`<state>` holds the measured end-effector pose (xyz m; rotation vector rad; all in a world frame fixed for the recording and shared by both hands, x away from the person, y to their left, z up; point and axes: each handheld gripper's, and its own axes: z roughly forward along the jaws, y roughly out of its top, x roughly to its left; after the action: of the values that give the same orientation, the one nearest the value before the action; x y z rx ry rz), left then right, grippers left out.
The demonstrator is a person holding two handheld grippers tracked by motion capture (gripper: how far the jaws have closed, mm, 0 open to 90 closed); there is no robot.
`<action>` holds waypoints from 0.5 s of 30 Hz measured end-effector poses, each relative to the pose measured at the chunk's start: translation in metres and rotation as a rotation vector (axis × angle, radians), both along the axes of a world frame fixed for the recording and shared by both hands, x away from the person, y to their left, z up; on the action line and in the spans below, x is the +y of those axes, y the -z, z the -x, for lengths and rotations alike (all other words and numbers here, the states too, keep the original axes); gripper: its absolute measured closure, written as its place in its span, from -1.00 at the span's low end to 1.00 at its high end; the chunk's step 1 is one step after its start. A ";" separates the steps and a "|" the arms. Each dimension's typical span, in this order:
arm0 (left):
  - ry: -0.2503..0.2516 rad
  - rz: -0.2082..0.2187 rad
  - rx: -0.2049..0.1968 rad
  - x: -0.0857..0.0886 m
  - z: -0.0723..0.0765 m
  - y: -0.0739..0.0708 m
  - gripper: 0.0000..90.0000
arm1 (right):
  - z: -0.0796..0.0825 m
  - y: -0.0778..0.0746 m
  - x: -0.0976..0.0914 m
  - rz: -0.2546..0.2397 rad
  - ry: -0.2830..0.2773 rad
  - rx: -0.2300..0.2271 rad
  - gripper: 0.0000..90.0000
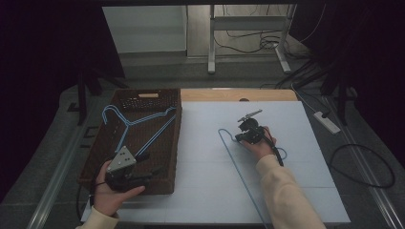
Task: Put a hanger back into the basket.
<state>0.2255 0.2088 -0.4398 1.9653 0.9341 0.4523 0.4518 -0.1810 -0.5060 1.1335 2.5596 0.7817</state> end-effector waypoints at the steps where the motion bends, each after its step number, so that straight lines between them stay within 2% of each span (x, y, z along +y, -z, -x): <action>1: 0.002 0.000 0.000 0.000 0.000 0.000 -0.19 | -0.001 0.001 0.000 -0.006 0.002 0.007 1.00; 4: 0.001 -0.001 0.000 -0.001 0.000 0.000 -0.19 | -0.002 0.002 -0.001 -0.007 0.002 0.013 1.00; 8: 0.002 -0.004 0.003 -0.001 0.000 0.001 -0.19 | -0.004 0.003 0.005 -0.048 -0.017 0.037 1.00; 15: -0.002 -0.002 0.004 0.001 -0.001 0.001 -0.19 | -0.004 0.005 0.019 -0.042 -0.049 0.054 1.00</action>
<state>0.2262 0.2098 -0.4411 1.9681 0.9388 0.4511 0.4558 -0.1617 -0.5115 1.1225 2.6360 0.8316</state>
